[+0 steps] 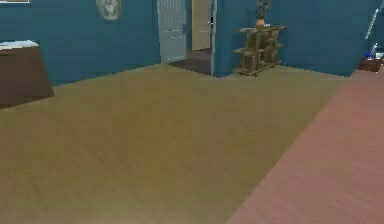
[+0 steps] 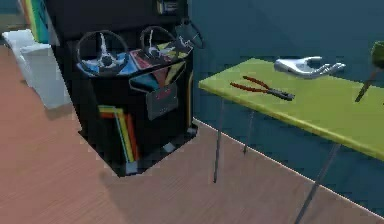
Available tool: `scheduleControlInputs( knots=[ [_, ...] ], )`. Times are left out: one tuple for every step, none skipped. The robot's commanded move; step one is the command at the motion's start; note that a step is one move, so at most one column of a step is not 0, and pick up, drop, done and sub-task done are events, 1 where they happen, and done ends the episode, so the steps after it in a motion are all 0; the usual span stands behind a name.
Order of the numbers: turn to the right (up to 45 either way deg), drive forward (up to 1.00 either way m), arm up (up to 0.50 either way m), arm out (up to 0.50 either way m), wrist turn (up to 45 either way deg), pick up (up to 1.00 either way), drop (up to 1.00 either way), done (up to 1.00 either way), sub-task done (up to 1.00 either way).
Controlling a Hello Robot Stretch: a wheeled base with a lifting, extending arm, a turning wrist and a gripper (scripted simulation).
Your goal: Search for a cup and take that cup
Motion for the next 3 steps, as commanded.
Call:
scheduleControlInputs(
  knots=[
    [-42.0,0.00,0.00,0.00,0.0,0.00,0.00,0.00,0.00],
    [0.0,1.00,0.00,0.00,0.0,0.00,0.00,0.00,0.00],
    [-3.0,0.00,0.00,0.00,0.0,0.00,0.00,0.00,0.00]
  ],
)
